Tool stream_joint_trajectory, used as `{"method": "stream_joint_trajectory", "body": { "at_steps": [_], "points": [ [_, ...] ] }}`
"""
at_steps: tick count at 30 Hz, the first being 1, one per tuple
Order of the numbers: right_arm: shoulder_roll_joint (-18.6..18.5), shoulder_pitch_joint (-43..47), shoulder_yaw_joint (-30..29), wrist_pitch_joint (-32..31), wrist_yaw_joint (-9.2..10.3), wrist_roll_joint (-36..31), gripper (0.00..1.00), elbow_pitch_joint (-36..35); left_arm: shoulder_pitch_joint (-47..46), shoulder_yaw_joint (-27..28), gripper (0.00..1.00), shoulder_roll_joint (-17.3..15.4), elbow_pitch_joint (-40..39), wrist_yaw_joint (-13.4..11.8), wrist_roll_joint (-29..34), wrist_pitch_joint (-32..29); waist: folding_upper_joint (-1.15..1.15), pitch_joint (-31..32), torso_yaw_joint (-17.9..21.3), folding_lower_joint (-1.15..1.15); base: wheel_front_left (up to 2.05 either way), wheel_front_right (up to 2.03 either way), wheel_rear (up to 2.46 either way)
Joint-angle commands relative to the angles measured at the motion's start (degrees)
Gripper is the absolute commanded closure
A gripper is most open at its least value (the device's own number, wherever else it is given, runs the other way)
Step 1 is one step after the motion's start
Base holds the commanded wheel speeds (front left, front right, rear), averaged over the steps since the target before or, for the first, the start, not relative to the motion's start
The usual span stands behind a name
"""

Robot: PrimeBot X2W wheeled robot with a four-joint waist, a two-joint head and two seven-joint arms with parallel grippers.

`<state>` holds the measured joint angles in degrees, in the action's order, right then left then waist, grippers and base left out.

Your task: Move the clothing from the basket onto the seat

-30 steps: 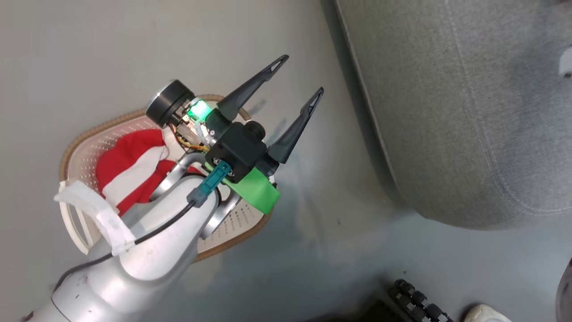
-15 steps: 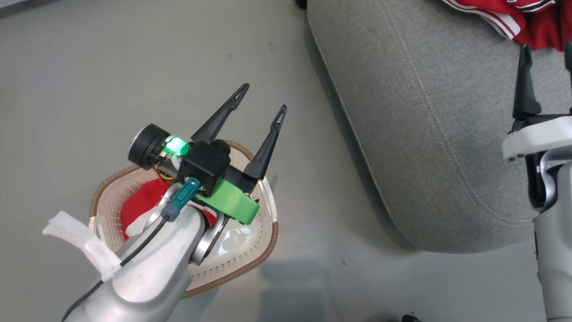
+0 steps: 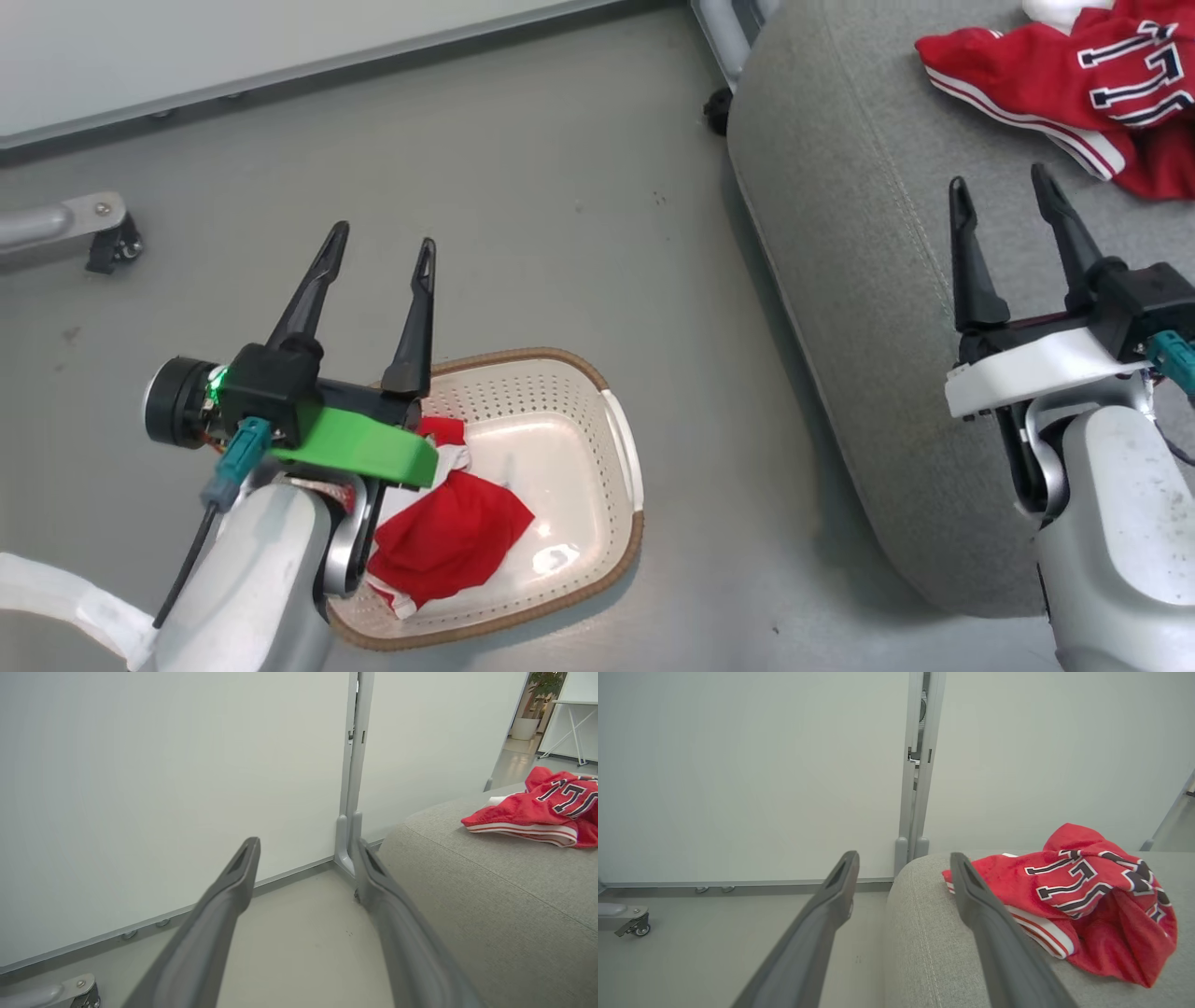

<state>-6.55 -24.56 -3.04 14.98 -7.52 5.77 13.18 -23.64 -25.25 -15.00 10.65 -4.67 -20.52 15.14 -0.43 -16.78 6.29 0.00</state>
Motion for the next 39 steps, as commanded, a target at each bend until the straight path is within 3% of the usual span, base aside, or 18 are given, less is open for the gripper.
{"method": "stream_joint_trajectory", "body": {
  "at_steps": [1, 21, 29, 39],
  "points": [
    [0.4, 1.6, 0.7, 0.2, 0.06, 0.3, 0.0, -0.3, 2.3, 2.3, 0.0, 0.6, -0.3, 0.4, 0.8, 0.0, 0.43, 4.0, -4.3, 0.0, 0.0, 0.0, 0.0],
    [3.6, 13.1, 3.5, 0.2, 0.06, 0.3, 0.0, -5.3, 15.2, 18.6, 0.0, 6.5, -0.6, 4.2, 5.8, 0.0, 0.43, 12.1, -8.8, 0.0, 0.0, 0.0, 0.0],
    [3.6, 18.7, 4.1, 0.2, 0.06, 2.2, 0.0, -7.9, 18.4, 21.3, 0.0, 8.0, -1.4, 7.2, 8.1, 0.0, 0.43, 14.1, -10.1, 0.0, 0.0, 0.0, 0.0],
    [3.7, 24.5, 4.0, 0.2, 0.06, 4.2, 0.0, -10.5, 21.0, 22.7, 0.0, 9.5, -1.6, 9.0, 10.0, 0.0, 0.43, 15.7, -11.8, 0.0, 0.0, 0.0, 0.0]
  ]
}}
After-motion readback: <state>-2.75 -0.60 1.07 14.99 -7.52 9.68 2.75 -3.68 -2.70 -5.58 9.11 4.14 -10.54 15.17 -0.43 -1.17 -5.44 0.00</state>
